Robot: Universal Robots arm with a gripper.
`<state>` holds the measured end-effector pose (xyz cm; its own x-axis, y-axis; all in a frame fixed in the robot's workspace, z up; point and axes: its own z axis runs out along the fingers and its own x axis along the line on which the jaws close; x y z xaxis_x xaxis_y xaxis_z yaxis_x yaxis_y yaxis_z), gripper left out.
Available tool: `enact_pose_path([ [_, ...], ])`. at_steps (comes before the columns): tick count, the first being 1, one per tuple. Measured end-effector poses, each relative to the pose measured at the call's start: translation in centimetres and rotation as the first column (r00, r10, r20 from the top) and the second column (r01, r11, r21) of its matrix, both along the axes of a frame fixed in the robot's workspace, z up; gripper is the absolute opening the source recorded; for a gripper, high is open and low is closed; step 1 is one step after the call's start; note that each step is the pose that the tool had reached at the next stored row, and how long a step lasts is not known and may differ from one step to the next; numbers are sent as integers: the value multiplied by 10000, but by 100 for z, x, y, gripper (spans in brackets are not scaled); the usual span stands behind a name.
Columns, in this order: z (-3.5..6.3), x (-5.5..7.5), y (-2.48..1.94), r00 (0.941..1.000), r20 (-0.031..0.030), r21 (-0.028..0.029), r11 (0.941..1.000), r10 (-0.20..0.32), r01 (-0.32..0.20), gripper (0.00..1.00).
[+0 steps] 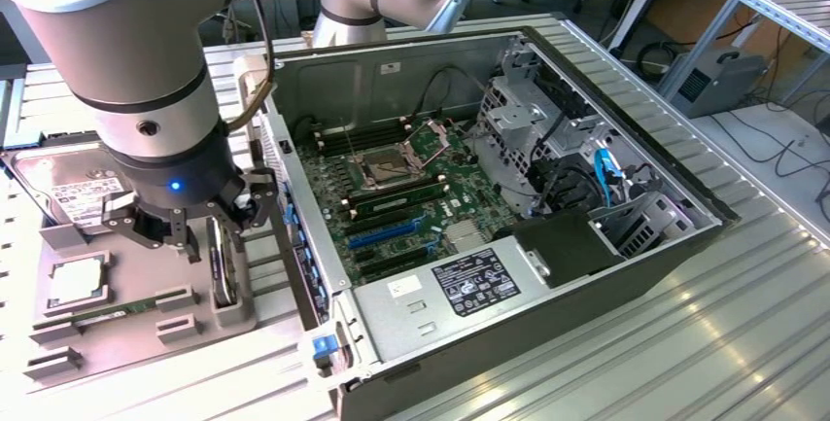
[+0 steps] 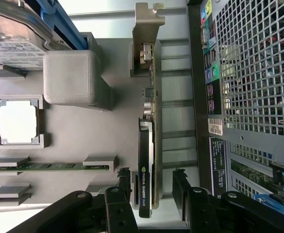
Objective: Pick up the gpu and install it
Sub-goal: 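Pick up the gpu and move the gpu toward the slot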
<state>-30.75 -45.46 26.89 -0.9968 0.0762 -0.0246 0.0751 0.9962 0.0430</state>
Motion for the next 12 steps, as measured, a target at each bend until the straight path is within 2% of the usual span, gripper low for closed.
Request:
enact_pose_path([
  [5, -6, 0, 1, 10000, 1, 1, 10000, -1, 1, 48],
  [12, -13, 0, 26, 10000, 1, 0, 10000, 0, 0, 48],
])
